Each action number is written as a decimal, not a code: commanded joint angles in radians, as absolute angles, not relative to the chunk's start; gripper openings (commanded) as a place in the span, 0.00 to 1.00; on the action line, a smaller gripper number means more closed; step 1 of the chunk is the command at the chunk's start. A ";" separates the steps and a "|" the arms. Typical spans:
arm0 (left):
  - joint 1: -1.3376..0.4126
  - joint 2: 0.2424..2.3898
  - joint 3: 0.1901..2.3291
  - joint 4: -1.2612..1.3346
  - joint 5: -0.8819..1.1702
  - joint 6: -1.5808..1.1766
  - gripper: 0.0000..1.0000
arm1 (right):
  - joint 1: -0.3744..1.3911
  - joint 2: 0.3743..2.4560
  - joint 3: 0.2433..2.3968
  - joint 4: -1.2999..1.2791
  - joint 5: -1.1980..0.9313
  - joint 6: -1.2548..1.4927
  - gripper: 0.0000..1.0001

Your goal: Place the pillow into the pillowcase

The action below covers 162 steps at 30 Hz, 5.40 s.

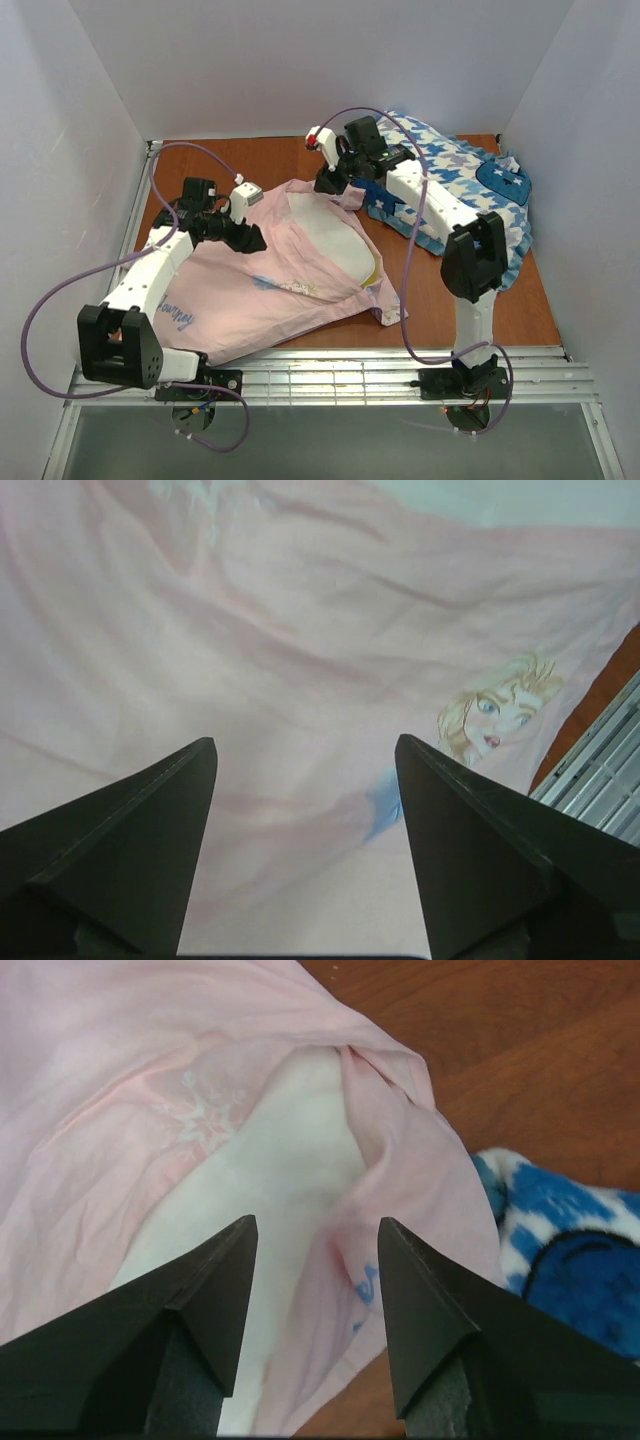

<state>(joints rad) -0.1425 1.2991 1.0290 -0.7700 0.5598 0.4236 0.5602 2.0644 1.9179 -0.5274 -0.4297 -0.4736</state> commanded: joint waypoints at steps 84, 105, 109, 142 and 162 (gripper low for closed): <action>-0.370 1.698 0.765 0.440 1.335 -0.492 0.00 | 0.575 1.290 0.905 -0.410 -0.616 0.205 0.36; -0.370 1.713 0.735 0.591 1.322 -0.606 0.00 | 0.647 1.586 0.867 -0.058 -0.756 0.627 0.57; -0.368 1.713 0.727 0.639 1.316 -0.646 0.00 | 0.650 1.650 0.879 -0.058 -0.753 0.644 0.51; -0.350 1.519 0.813 -0.043 0.750 -0.134 0.00 | 0.518 1.389 0.779 0.087 -0.717 0.429 0.01; -0.546 1.471 0.892 0.068 0.973 -0.152 0.38 | 0.583 1.280 0.750 0.305 -0.893 0.609 0.01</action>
